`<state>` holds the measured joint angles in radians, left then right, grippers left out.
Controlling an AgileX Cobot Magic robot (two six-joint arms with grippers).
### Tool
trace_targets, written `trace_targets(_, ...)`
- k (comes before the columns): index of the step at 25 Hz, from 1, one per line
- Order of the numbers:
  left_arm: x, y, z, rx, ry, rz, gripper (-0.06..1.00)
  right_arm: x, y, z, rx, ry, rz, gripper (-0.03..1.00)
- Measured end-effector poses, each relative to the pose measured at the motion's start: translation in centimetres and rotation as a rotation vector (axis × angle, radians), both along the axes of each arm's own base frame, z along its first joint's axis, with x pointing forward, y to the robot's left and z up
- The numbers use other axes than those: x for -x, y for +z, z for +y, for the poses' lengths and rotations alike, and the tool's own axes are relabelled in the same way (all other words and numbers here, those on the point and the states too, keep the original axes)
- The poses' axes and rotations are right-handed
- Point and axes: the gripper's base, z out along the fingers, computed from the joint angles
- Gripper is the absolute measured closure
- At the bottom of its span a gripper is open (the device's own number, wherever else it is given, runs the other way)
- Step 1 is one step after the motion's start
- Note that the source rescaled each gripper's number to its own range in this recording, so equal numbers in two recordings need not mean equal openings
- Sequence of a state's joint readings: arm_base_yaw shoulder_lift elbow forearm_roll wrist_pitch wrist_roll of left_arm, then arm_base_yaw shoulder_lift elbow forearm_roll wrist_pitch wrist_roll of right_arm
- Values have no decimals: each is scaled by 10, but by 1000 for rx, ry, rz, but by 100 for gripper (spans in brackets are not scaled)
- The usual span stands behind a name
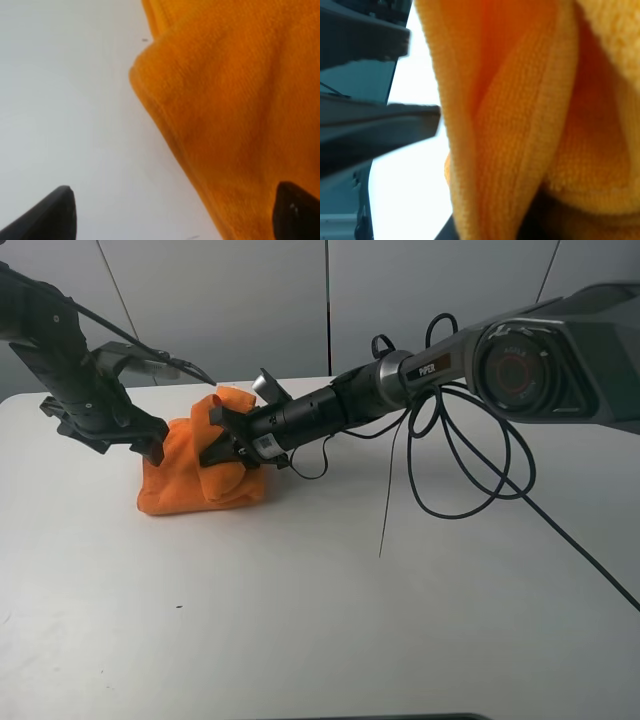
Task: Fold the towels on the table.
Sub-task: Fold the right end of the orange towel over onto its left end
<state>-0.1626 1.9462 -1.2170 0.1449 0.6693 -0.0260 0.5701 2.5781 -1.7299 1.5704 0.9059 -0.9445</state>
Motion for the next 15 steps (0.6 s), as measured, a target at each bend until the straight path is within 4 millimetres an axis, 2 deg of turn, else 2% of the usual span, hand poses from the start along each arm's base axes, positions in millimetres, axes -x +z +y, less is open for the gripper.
trace_targets(3,3,16,1,5,6,-30,-5,0,0,0,0,0,0,91)
trace_targets(8,11,61,7,-13,48,-153,-6,0,-1,0,7,8,-4,91)
trace_targets(15,36,125,40,-11,200,-285,-6,1,0,0,7,12,-6,91)
